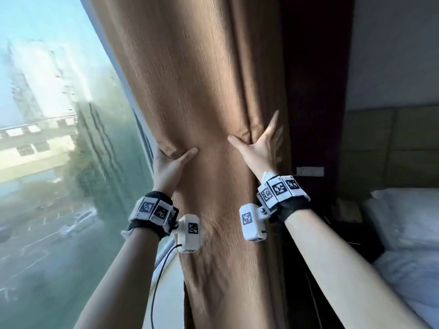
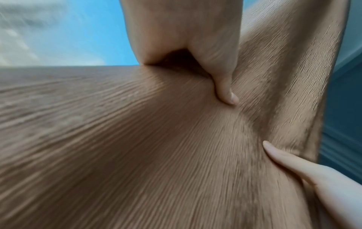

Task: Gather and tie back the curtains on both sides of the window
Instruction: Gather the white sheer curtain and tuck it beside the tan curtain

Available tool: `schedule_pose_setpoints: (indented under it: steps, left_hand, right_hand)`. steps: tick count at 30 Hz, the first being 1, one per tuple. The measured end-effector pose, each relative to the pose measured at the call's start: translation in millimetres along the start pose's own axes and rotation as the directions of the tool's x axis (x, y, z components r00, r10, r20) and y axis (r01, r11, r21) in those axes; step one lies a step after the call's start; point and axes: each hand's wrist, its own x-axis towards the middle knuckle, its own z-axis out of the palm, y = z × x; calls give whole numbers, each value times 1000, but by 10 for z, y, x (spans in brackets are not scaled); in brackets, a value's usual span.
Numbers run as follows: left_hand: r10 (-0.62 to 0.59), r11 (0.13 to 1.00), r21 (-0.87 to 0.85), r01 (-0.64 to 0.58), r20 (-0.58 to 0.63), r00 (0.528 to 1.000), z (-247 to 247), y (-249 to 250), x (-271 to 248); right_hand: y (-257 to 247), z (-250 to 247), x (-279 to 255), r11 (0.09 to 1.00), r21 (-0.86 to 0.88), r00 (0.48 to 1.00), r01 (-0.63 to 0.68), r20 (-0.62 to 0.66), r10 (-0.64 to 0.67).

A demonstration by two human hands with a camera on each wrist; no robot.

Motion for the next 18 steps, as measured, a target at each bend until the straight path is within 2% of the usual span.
schedule_pose_setpoints:
  steps: [5, 8, 15, 18]
  left_hand:
    - [21, 994, -105, -9, 111, 994, 723, -241, 618]
    - [18, 993, -120, 3, 179, 984, 1237, -424, 1052]
    - [71, 992, -117, -45, 225, 972, 2353, -746, 2037]
    - [7, 994, -112, 17, 210, 978, 2978, -821, 2512]
  right_hand:
    - [395, -46, 642, 979, -200, 999, 28, 33, -22]
    - [683, -83, 1095, 954, -290, 996, 78, -27, -89]
    - [1232, -164, 2432, 942, -316, 994, 109, 37, -102]
    - [1505, -160, 3182, 941, -320, 994, 109, 34, -104]
